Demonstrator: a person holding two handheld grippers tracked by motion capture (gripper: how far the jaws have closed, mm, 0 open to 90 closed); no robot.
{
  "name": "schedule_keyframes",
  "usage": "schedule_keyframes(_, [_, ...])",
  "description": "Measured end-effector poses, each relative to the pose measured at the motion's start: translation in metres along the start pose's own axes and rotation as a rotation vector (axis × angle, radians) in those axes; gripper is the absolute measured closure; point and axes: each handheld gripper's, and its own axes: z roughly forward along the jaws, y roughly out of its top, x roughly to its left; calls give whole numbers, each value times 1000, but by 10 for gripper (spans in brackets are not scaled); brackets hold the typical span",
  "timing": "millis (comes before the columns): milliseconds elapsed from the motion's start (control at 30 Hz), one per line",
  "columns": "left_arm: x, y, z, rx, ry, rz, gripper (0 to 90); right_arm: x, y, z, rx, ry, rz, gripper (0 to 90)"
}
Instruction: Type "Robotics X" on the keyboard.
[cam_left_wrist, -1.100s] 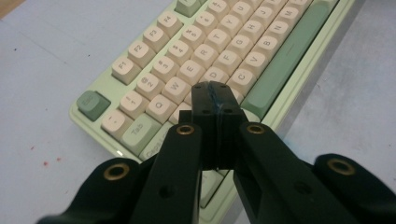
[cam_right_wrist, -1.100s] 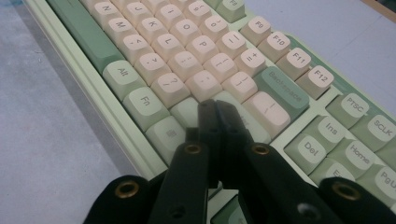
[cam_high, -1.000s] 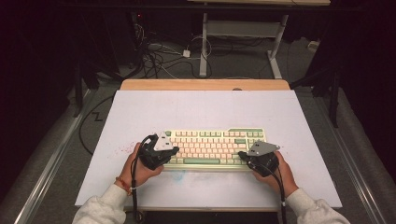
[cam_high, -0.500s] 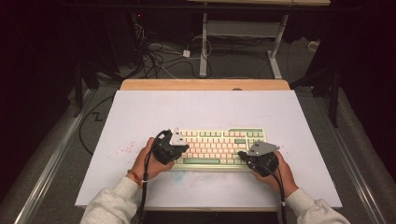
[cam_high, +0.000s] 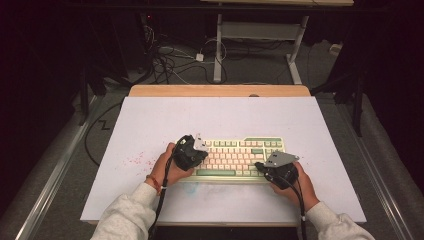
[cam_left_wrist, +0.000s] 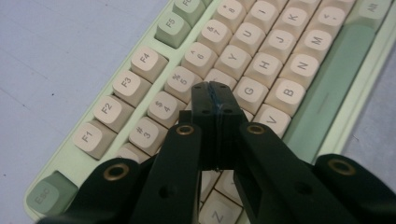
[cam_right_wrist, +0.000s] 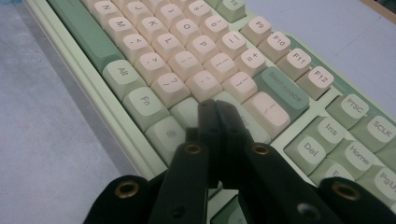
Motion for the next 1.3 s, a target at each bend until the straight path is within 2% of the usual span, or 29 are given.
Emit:
schedule_keyframes(300, [4, 5, 5, -4, 14, -10, 877, 0, 0, 0, 0, 2, -2, 900])
schedule_keyframes(367, [4, 6, 6, -1, 10, -8, 878, 0, 0, 0, 0, 2, -2, 900])
schedule_keyframes(433, [5, 5, 11, 22, 1, -13, 877, 0, 0, 0, 0, 0, -5, 900])
schedule_keyframes(533, [5, 6, 10, 18, 6, -9, 876, 0, 0, 0, 2, 0, -6, 900])
schedule_keyframes(667, [3, 5, -2, -48, 24, -8, 869, 0, 1, -1, 0, -1, -6, 900])
schedule_keyframes(833, [3, -5, -27, -130, 60, -2, 828, -1, 7, -17, -63, -14, 4, 900])
schedule_keyframes(900, [3, -13, -35, -172, 77, -7, 739, -2, 8, -22, -78, -20, 7, 900])
schedule_keyframes(933, [3, -13, -35, -172, 77, -7, 689, -2, 8, -23, -80, -17, 8, 900])
schedule_keyframes(967, [3, -21, -41, -200, 119, 2, 624, -2, 8, -24, -80, -16, 9, 900])
schedule_keyframes(1000, [3, -26, -43, -214, 137, -8, 541, -3, 8, -26, -81, -15, 9, 900])
schedule_keyframes(1067, [1, -37, -46, -233, 147, -11, 414, -4, 9, -28, -91, -19, 12, 900])
schedule_keyframes(1100, [-1, -42, -47, -241, 176, 0, 362, -4, 10, -29, -95, -21, 12, 900])
schedule_keyframes(1133, [-1, -42, -47, -241, 176, 0, 317, -4, 10, -30, -97, -20, 12, 900])
schedule_keyframes(1167, [-4, -52, -50, -254, 184, -3, 281, -5, 11, -31, -101, -20, 14, 900])
schedule_keyframes(1200, [-4, -52, -50, -254, 184, -3, 258, -5, 11, -32, -103, -20, 15, 900])
schedule_keyframes(1300, [-7, -70, -56, -273, 199, -12, 225, -5, 13, -33, -106, -19, 14, 900])
